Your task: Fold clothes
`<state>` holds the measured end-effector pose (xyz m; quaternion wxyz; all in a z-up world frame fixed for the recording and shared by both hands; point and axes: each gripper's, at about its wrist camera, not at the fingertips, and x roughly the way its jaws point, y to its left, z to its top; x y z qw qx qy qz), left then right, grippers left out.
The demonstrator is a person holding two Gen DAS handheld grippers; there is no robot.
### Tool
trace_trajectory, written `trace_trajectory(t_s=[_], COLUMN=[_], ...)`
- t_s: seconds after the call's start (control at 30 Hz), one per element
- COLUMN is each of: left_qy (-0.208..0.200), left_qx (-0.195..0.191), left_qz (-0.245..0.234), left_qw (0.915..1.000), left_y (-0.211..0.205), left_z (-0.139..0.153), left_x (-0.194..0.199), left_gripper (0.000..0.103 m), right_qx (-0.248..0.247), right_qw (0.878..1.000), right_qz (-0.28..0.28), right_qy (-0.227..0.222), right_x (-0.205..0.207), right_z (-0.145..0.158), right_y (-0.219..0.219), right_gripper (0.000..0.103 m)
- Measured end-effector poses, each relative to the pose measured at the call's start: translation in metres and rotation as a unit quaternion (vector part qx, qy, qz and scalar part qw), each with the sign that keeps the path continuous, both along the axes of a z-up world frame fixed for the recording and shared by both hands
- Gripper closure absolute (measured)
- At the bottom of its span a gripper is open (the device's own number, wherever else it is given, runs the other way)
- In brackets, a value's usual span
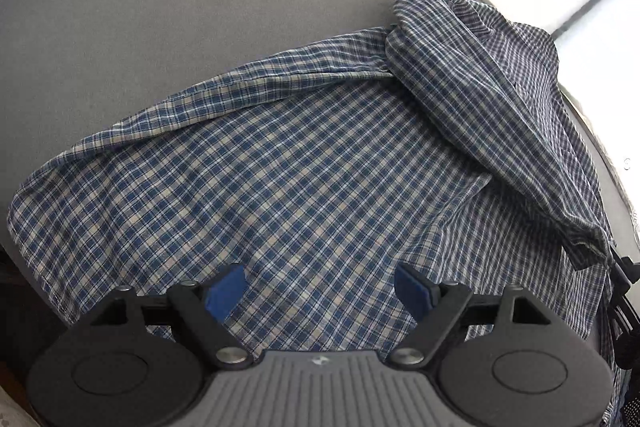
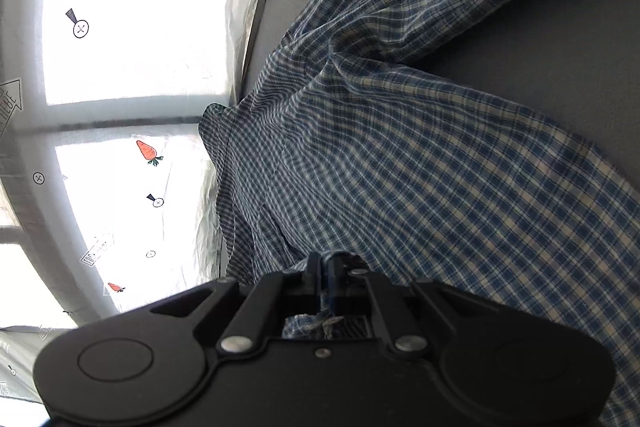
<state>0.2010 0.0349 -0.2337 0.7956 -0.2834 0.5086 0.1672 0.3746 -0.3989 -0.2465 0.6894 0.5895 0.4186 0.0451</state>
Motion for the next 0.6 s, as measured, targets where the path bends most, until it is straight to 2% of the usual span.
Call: trace_trajectory(t_s=[0.33,0.6], left_qy=[0.012,0.028], left_qx=[0.021,0.052], left_qz=[0.023,-0.005], left_qw=[0.9994,0.9982], left_y=[-0.037,-0.063], left_z=[0.001,0.004], left_x=[0.002,0.02], left_gripper=[0.02,0.02], right_qx=[-0.058,-0.101], right_qw=[0.997,0.991], right_qz=[-0.003,-0.002], right_qy=[-0.056,-0.086], right_x=[0.044,0.065], right_z=[0.021,0.03], right_y=[-0.066,-0.109], right_gripper=[0.1,0.1])
